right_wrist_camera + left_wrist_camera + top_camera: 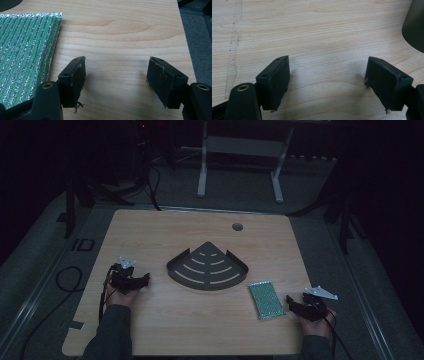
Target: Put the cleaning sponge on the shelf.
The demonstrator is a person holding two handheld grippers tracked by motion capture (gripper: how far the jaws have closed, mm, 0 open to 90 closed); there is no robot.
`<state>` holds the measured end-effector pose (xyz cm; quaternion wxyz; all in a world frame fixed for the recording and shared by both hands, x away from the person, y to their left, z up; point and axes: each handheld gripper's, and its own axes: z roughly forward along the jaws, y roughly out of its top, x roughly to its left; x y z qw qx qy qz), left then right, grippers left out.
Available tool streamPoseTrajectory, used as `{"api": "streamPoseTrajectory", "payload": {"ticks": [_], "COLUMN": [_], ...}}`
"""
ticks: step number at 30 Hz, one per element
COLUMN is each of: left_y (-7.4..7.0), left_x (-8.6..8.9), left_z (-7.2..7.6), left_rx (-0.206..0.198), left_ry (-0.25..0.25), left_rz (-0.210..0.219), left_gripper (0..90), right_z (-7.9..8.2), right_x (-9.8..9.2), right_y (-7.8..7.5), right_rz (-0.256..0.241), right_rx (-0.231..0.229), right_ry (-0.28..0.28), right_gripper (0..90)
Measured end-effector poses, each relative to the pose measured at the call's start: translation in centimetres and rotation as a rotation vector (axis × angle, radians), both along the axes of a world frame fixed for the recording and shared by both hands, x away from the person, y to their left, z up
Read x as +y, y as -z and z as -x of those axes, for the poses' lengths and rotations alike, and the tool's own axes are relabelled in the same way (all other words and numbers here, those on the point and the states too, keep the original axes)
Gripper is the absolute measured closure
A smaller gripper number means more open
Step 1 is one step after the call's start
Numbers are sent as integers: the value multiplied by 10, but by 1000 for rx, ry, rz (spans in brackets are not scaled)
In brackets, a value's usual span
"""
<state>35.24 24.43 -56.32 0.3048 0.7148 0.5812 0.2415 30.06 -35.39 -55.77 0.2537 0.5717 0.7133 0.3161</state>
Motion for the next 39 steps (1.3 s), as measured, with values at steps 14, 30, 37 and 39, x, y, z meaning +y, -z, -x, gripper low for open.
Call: {"api": "streamPoseTrajectory", "payload": {"ticks": [14, 30, 37, 39], "left_y": [0, 0, 0, 0], "left_x": [0, 0, 0, 0], "left_z": [0, 1, 1, 1], "left_rx": [0, 1, 1, 1], "left_ry": [5, 5, 5, 5], "left_rz": [1, 0, 0, 0], "left_gripper": [199, 200, 200, 200], "right_z": [11, 29, 26, 26], "right_x": [8, 51, 55, 57], "right_y": [-25, -43, -42, -40], "right_rz": [-9, 63, 51, 60], "right_rx": [-76, -70, -18, 6], "right_ry": [-26, -218, -245, -260], "right_gripper": [423, 775, 897, 898]}}
